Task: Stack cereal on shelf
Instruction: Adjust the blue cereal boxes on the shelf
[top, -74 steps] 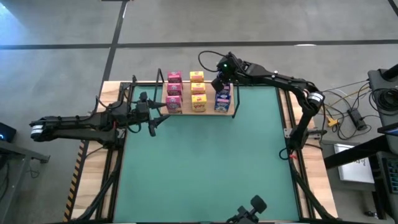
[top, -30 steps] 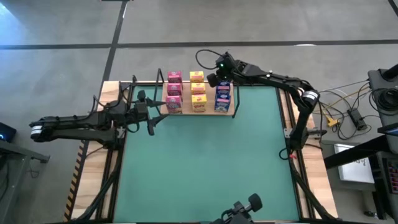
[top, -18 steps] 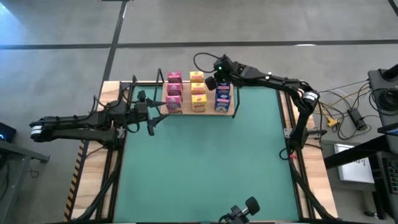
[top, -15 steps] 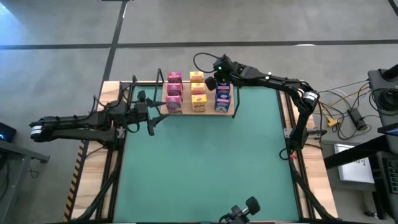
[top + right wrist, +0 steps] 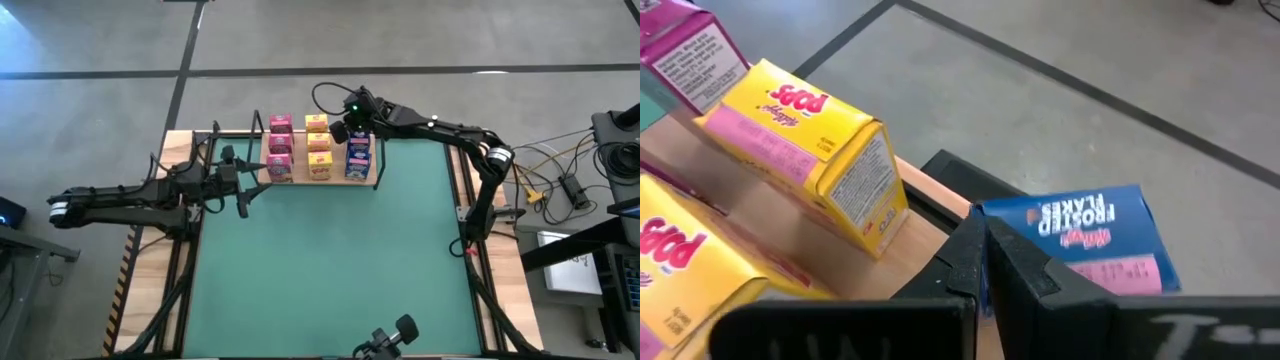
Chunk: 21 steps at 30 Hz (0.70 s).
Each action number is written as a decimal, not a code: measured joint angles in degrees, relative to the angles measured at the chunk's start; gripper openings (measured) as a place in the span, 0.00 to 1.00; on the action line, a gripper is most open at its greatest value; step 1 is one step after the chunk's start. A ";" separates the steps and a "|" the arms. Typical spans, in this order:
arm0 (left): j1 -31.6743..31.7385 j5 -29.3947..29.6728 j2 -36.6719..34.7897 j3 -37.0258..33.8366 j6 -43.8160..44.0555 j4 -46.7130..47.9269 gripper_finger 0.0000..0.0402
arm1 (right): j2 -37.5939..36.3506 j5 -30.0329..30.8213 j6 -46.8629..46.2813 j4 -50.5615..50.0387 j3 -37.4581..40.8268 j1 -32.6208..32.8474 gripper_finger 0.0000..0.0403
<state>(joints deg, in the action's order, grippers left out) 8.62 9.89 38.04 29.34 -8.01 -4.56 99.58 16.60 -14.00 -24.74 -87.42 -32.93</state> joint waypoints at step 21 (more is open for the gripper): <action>-0.07 -1.06 0.90 -0.02 3.08 -1.46 0.57 | -3.95 -0.04 9.17 0.95 0.30 4.16 0.02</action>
<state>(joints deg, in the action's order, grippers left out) 8.56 8.83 38.94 29.32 -4.93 -6.02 95.64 16.56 -4.83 -23.79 -87.11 -28.77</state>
